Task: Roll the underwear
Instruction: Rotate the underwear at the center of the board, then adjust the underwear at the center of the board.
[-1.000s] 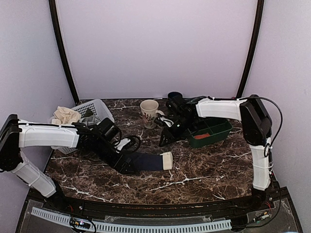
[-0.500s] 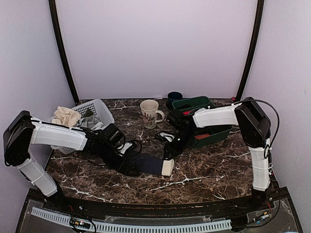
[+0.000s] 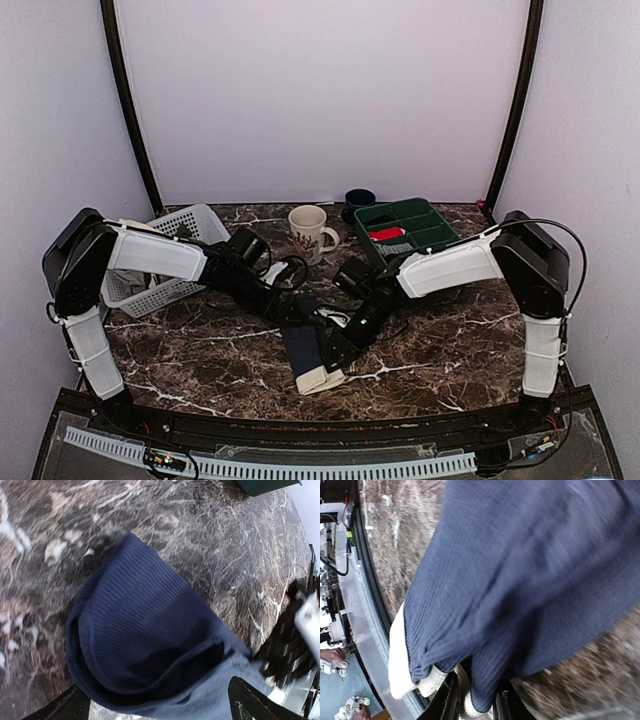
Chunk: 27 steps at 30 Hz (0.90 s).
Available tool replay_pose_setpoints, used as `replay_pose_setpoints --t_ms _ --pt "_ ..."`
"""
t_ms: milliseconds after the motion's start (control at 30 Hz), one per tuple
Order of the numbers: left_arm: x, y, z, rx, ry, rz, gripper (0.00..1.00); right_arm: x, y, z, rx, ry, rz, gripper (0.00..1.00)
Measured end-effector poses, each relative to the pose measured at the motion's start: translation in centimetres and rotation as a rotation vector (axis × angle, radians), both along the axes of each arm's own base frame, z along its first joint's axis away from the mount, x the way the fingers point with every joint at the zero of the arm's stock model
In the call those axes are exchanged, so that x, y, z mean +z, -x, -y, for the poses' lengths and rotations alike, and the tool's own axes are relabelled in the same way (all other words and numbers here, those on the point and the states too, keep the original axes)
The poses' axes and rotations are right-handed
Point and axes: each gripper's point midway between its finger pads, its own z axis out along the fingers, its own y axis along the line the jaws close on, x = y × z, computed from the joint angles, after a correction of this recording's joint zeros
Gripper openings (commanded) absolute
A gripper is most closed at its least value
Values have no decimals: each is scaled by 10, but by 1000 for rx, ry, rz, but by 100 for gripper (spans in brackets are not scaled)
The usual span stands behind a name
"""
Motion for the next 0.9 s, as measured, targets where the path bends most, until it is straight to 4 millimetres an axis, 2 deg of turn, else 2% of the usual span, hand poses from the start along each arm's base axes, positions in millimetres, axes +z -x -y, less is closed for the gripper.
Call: replay_pose_setpoints --t_ms 133,233,300,400,533,567,600,633,700,800,900 --pt "1 -3 7 -36 13 14 99 1 6 -12 -9 -27 -29 26" --pt "2 -3 5 -47 4 23 99 2 2 -12 -33 -25 -31 30" --pt "8 -2 0 -47 -13 39 99 4 -2 -6 -62 -17 -14 36" --pt "39 -5 -8 -39 -18 125 99 20 -11 13 -117 -20 27 41" --pt "106 -11 -18 -12 30 314 99 60 -27 26 -181 -93 90 42" --pt "134 -11 -25 12 55 393 99 69 -32 27 -192 -114 104 41" --pt "140 -10 -27 16 61 409 99 74 -35 28 -200 -130 114 40" --pt "155 -12 -33 52 72 457 99 77 -38 30 -207 -140 117 39" --pt "175 -12 -49 135 82 521 99 73 -38 33 -213 -138 101 37" --pt "192 -5 -62 183 112 552 93 60 -32 34 -206 -120 54 35" --pt "190 -2 -59 201 128 510 89 40 -26 35 -205 -99 -3 33"
